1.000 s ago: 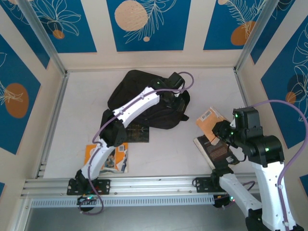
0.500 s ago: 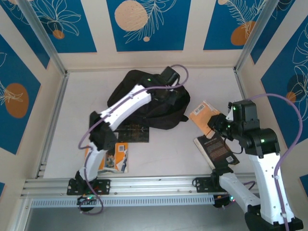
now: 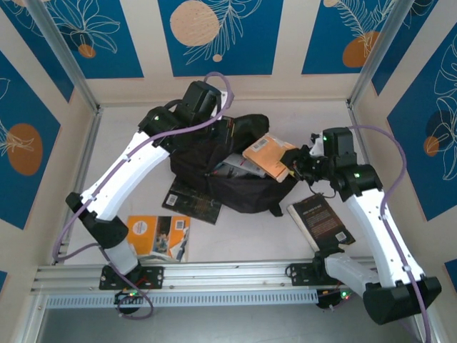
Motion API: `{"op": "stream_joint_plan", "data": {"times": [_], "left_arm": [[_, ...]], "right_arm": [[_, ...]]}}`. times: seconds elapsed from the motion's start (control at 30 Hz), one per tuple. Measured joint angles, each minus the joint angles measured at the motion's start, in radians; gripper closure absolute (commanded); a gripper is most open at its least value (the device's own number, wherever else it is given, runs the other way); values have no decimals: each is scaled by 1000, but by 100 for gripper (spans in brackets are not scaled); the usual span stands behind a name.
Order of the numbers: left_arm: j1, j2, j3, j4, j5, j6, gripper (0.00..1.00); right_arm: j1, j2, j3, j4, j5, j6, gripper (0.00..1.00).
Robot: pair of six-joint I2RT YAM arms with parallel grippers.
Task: Pack the student bag
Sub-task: Open the student bag at the top-center of the table, then place the book in the student bag.
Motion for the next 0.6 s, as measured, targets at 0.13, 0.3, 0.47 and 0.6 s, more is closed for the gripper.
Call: {"op": "stream_joint_plan", "data": {"times": [0.13,0.3,0.47,0.6], "left_arm": [[0,-60,-163,29,86,-15,55],[-1,-74,-206,31,102,-53,29],[2,-43,-146,18,90,-52,27],[11,51,-34,-2,75,-38,27]], "right_arm": [[13,58,-43,73,-40,92,100],[26,64,-81,126,-69,146,100],[36,20,-134,156,-87,164,100],[42,2,-158,161,-92,171,100]]}}
